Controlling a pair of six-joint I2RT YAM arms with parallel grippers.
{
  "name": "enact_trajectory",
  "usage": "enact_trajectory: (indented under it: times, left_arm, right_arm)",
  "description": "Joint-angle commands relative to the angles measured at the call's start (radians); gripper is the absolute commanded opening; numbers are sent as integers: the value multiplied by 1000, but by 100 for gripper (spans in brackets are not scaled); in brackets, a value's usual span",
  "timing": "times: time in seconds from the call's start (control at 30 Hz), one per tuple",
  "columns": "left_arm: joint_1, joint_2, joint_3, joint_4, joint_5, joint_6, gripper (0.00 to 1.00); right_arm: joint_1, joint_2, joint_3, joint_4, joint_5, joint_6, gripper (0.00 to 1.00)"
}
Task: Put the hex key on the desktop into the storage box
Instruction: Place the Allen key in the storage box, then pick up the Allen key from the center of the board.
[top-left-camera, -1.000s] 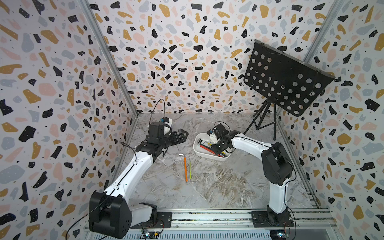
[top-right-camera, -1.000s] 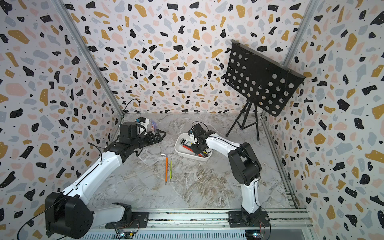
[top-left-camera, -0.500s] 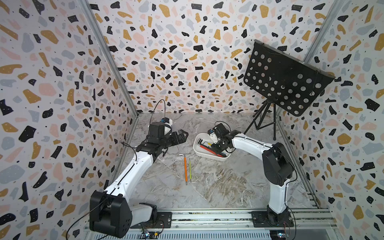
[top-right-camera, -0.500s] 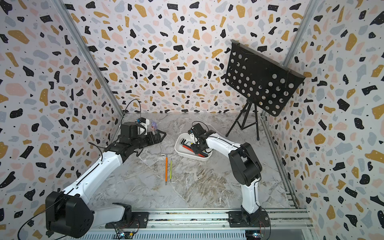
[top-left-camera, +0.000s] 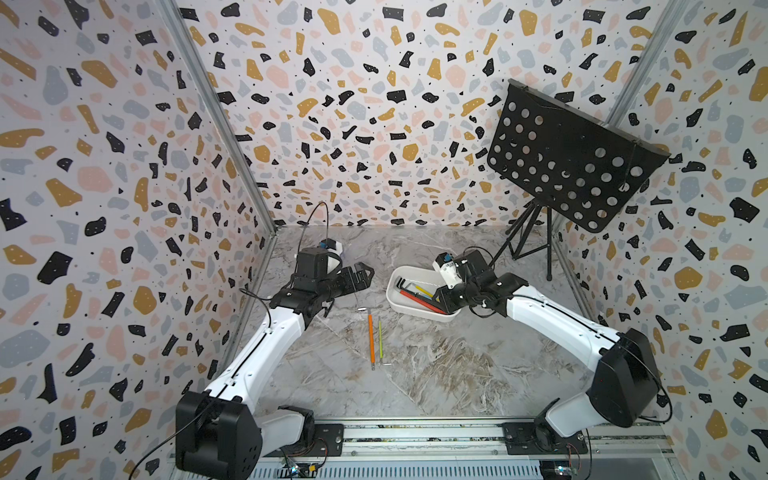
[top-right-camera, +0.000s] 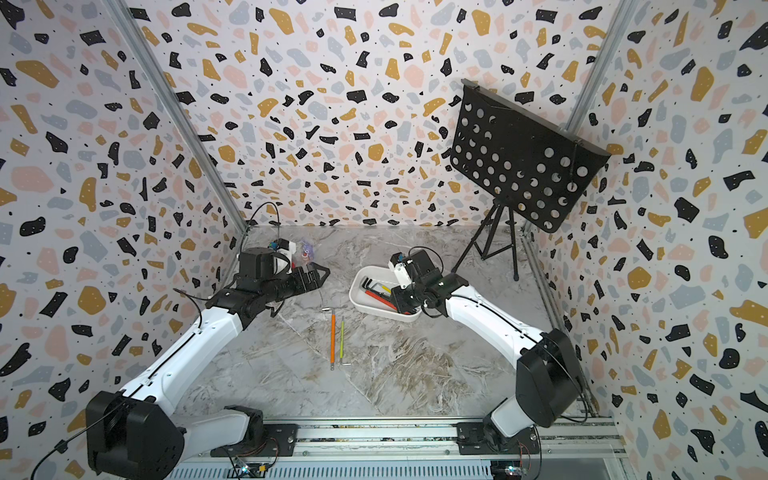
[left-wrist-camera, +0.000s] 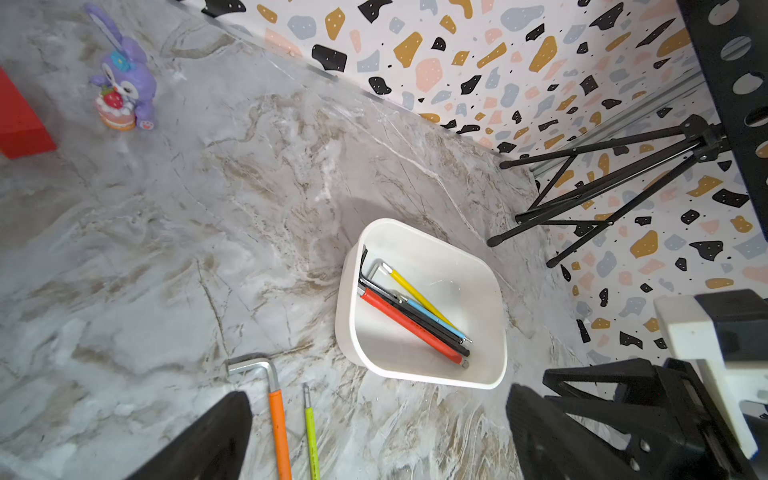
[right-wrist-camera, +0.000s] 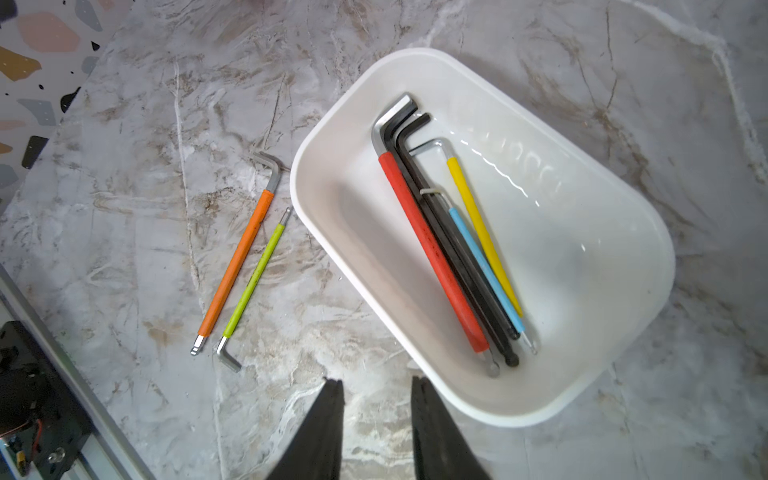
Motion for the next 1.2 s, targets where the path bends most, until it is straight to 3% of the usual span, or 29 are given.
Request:
enact_trajectory:
  times: [0.0, 0.17, 0.3, 0.53, 0.7, 0.9, 1.17]
  left_arm:
    - [-2, -26, -5, -44, -11, 6, 100]
    - [2, -48, 3, -195, -71, 54, 100]
    - [24, -64, -38, -220, -173, -6, 100]
    - [75, 1, -40, -218, -94, -49, 100]
    - [99, -5, -49, -232, -130, -65, 100]
    - [147, -12, -52, -228, -118, -70, 100]
    - [191, -9, -51, -242, -100, -70, 100]
  right_arm:
    - [25, -63, -33, 10, 3, 80, 34]
    - [101, -116, -62, -27, 107, 93, 34]
    - [157, -116, -102, 35, 146, 159, 34]
    - [254, -10, -130, 183, 185, 306, 34]
    - [302, 75, -85, 191, 215, 388, 35]
    - [340, 190, 4, 128, 273, 425, 34]
    - [361, 301, 120, 94, 226, 426, 34]
